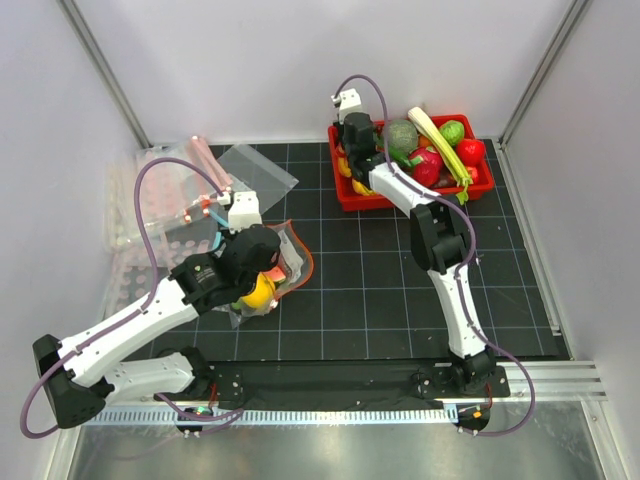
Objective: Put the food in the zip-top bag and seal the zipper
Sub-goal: Pick up the fake fruit from the bin, then place the fake fruit in the zipper food storage bag.
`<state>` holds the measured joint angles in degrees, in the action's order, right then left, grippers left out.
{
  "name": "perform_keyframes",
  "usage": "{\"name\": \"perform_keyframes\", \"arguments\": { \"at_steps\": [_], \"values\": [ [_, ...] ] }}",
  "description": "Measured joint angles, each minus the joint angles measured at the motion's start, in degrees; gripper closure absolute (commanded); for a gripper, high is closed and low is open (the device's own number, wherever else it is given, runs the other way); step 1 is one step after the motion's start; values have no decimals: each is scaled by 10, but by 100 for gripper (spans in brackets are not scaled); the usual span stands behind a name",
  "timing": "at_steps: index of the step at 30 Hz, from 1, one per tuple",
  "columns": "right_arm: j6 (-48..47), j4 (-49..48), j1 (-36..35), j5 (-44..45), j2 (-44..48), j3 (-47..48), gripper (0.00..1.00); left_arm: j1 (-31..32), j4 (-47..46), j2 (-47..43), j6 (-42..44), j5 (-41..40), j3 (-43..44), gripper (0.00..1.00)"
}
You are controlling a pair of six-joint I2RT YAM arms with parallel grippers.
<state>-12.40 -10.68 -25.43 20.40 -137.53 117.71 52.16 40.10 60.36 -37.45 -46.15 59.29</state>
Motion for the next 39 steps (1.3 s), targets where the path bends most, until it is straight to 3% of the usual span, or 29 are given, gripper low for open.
{"name": "perform_keyframes", "arguments": {
  "at_steps": [10, 26, 32, 39],
  "values": [
    [23, -3, 0, 26, 63, -71, 99, 0, 0, 5, 0, 7, 0, 100],
    [95, 11, -7, 46, 375, -274, 99, 0, 0, 36, 0, 7, 1, 100],
    [104, 26, -96, 87, 521, -385, 99, 0, 0, 38, 0, 22, 4, 100],
    [196, 59, -176, 83, 704, -540, 99, 0, -2, 38, 0, 37, 4, 100]
  ]
}}
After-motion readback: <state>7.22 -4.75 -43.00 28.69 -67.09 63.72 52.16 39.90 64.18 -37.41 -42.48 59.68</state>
